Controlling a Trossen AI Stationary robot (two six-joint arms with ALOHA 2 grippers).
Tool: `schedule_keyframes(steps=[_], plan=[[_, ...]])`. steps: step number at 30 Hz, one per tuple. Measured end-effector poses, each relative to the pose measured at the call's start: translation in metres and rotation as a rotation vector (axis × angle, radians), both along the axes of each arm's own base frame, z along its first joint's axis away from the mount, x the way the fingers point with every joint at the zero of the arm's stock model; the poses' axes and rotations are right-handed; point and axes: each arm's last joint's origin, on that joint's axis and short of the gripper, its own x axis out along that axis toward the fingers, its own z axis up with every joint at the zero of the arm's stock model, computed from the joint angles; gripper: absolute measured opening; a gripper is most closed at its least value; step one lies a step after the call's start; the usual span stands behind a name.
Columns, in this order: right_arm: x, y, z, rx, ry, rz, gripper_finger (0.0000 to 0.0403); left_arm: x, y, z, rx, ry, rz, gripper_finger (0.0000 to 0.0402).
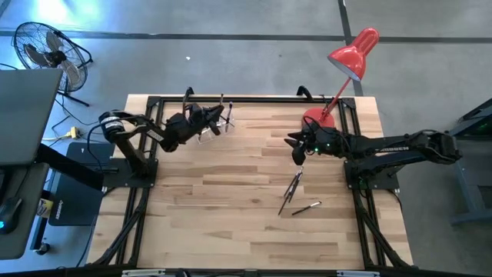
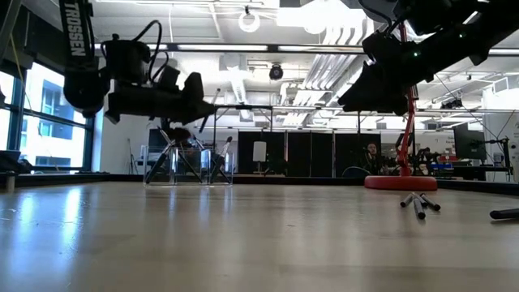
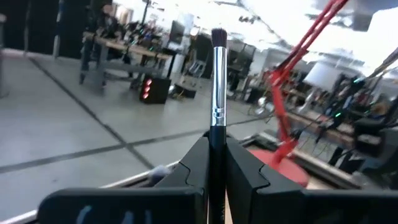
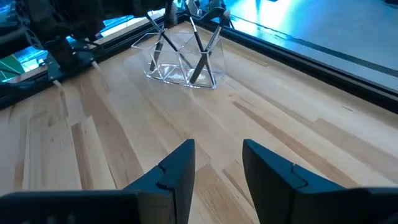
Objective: Put items in baskets/containers
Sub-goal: Put the eyeshadow brush into the transparent organizer
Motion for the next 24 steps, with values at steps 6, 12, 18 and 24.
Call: schedule_keyframes(steps=[6,12,18,24], plan=[[0.0,0.0,0.0,0.022,-0.011,-0.01,0.0129,-0.0018,0.0035,-0.0015,-0.006,0.014,-0.01,0.0022],[0.0,0.0,0.0,0.024,-0.012,-0.011,0.0129,-0.0016,0.0036,-0.0036,-0.005,0.043,-0.009,0.0037],[0.0,0.0,0.0,0.043,-0.022,-0.02,0.0129,-0.0015,0.004,-0.0074,0.001,0.099,0.008,0.0052],[0.0,-0.0001,0.0,0.043,-0.022,-0.021,0.0129,-0.0016,0.0042,-0.0077,0.005,0.106,0.012,0.0053]])
